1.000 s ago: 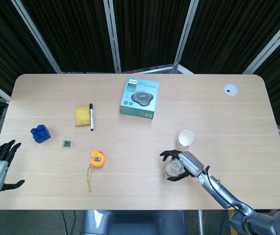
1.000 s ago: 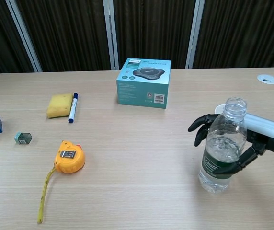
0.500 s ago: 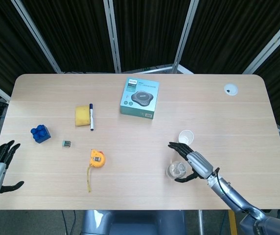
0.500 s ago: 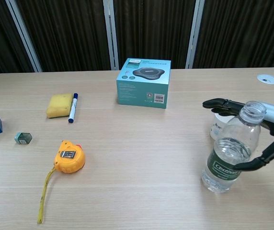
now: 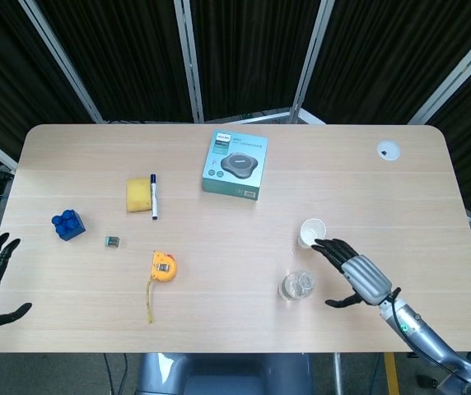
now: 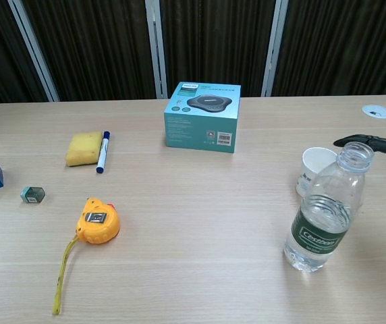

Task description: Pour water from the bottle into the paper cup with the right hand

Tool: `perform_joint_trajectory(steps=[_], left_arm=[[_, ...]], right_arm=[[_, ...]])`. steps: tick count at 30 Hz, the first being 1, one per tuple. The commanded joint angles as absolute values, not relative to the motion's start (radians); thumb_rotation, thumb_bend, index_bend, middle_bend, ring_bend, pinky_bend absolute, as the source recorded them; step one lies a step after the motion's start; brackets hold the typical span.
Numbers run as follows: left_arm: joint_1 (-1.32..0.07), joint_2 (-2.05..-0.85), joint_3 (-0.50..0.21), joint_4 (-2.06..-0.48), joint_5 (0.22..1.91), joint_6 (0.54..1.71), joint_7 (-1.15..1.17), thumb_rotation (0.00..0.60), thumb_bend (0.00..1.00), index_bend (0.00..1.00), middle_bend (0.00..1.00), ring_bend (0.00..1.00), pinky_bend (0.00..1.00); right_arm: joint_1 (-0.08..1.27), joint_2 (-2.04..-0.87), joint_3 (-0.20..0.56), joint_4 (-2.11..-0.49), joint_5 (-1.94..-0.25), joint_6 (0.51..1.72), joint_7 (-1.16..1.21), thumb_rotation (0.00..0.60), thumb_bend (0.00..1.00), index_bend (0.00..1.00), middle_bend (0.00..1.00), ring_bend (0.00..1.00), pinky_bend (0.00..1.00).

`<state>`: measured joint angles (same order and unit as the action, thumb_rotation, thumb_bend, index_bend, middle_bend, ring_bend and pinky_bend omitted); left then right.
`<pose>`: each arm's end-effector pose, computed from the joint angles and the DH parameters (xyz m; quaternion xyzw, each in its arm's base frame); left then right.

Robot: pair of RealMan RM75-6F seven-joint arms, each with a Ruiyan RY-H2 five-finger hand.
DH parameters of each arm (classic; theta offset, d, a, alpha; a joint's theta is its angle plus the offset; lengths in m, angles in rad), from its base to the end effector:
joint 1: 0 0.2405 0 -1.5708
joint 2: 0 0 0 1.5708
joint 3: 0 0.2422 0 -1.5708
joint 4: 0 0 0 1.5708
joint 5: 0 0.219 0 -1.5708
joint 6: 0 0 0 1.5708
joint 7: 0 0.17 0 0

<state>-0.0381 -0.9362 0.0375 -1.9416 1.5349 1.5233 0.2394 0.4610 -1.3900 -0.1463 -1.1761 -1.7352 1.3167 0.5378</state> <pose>-0.2575 0.1715 0.1615 -0.6231 -0.3808 -0.3378 0.5938 -0.2690 -0.2719 0.0292 0.7257 -0.4346 0.4397 0.3019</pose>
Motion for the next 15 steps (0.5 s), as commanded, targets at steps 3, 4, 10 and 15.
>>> perform_joint_trajectory(steps=[3, 4, 10, 15], left_arm=[[-0.025, -0.939, 0.032, -1.934, 1.556, 1.553, 0.237, 0.6, 0.0, 0.0, 0.0, 0.0, 0.0], [-0.025, -0.943, 0.029, -1.928, 1.558, 1.557, 0.24, 0.6, 0.01, 0.0, 0.0, 0.0, 0.0], [-0.029, -0.971, 0.01, -1.889, 1.558, 1.566, 0.238, 0.6, 0.01, 0.0, 0.0, 0.0, 0.0], [-0.03, -0.976, 0.008, -1.867, 1.565, 1.568, 0.209, 0.6, 0.01, 0.0, 0.0, 0.0, 0.0]], right_arm=[[0.352, -1.308, -0.118, -1.152, -1.649, 1.406, 0.332, 0.6, 0.0, 0.0, 0.0, 0.0, 0.0], [0.335, -1.298, -0.108, -1.154, -1.626, 1.417, 0.315, 0.6, 0.0, 0.0, 0.0, 0.0, 0.0], [0.237, -1.218, -0.041, -1.274, -1.487, 1.495, 0.29, 0.6, 0.0, 0.0, 0.0, 0.0, 0.0], [0.182, -1.133, -0.013, -1.454, -1.448, 1.565, 0.238, 0.6, 0.0, 0.0, 0.0, 0.0, 0.0]])
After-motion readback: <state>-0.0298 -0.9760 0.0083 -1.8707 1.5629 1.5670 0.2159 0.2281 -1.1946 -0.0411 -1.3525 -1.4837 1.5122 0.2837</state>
